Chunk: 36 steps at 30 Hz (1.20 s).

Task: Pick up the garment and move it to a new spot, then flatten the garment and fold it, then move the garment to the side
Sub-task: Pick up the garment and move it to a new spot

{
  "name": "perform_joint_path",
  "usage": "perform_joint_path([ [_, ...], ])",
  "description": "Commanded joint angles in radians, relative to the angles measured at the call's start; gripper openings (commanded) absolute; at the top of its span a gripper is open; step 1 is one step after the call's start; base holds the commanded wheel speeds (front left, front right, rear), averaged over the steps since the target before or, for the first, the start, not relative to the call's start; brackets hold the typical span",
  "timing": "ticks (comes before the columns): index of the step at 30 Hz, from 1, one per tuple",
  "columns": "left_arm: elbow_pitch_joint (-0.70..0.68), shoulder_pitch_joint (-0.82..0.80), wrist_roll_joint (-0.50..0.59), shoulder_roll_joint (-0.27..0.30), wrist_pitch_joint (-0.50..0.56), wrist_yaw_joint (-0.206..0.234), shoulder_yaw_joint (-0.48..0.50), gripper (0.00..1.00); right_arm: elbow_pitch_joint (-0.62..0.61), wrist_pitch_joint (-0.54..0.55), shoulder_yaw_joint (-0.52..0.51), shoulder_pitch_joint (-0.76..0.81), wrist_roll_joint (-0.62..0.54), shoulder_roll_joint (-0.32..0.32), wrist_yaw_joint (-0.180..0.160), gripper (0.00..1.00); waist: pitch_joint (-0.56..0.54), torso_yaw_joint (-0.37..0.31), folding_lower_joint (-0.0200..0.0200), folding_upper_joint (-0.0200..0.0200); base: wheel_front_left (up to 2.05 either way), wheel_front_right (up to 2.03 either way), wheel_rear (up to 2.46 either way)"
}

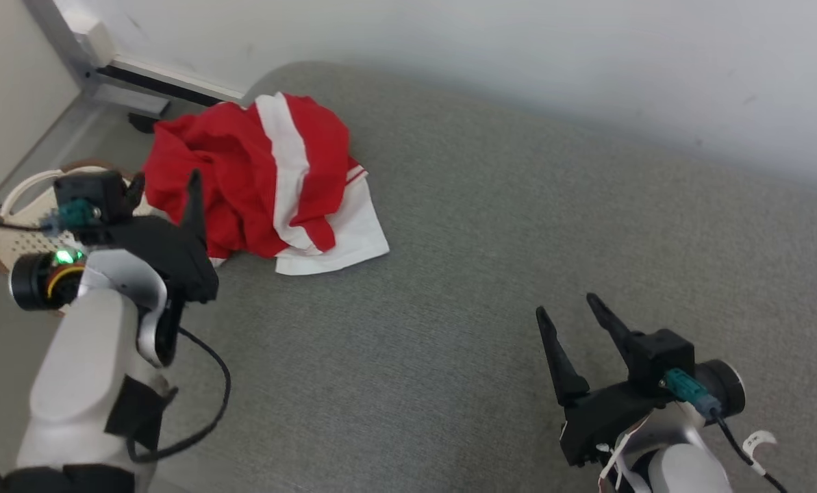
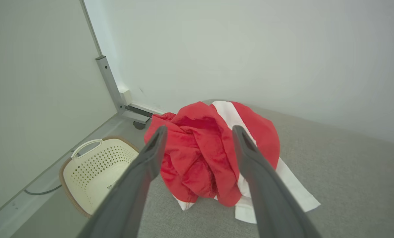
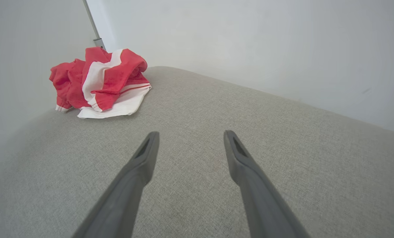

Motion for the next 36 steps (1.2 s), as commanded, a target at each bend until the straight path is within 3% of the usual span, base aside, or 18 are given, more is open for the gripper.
perform_joint_path([
  [1,0.032,-0.041,-0.022,0.000,0.025,-0.002,0.008,1.00,-0.024,0.011,0.000,-0.016,-0.013,-0.011,-0.002,1.00,0.142,-0.139,-0.0002,-0.0001,0.00,0.00,0.00],
  [7,0.161,-0.195,-0.084,0.034,0.146,0.008,0.055,1.00,-0.167,0.072,0.007,-0.021,-0.025,-0.036,-0.002,1.00,0.268,-0.223,-0.0002,-0.0001,0.00,0.00,0.00],
  [11,0.222,-0.247,-0.098,0.060,0.197,0.043,0.076,1.00,-0.230,0.092,0.003,-0.004,-0.023,-0.046,-0.002,1.00,0.317,-0.253,-0.0002,-0.0001,0.00,0.00,0.00],
  [18,0.273,-0.291,-0.101,0.090,0.193,0.089,0.086,1.00,-0.263,0.097,-0.006,0.005,-0.017,-0.039,-0.002,1.00,0.340,-0.263,-0.0002,-0.0001,0.00,0.00,0.00],
  [19,0.280,-0.294,-0.091,0.094,0.187,0.098,0.081,0.91,-0.261,0.094,-0.006,0.003,-0.014,-0.037,-0.002,1.00,0.337,-0.263,-0.0002,-0.0001,0.00,0.00,0.00],
  [21,0.286,-0.300,-0.082,0.099,0.168,0.107,0.074,0.00,-0.254,0.090,-0.003,-0.003,-0.011,-0.033,-0.002,1.00,0.327,-0.260,-0.0002,-0.0001,0.00,0.00,0.00],
  [25,0.299,-0.299,-0.071,0.108,0.147,0.097,0.057,0.00,-0.229,0.077,0.006,-0.008,0.000,-0.026,-0.002,1.00,0.291,-0.253,-0.0002,-0.0001,0.00,0.00,0.00],
  [32,0.249,-0.336,-0.055,0.160,0.121,0.009,0.013,0.00,-0.144,0.017,0.005,-0.014,0.030,-0.007,-0.002,1.00,0.166,-0.242,-0.0002,-0.0001,0.00,0.00,0.00],
  [36,0.209,-0.357,-0.056,0.173,0.123,-0.014,-0.008,0.00,-0.108,-0.006,-0.005,-0.010,0.045,-0.003,-0.002,1.00,0.111,-0.244,-0.0002,-0.0001,0.00,0.00,0.00],
])
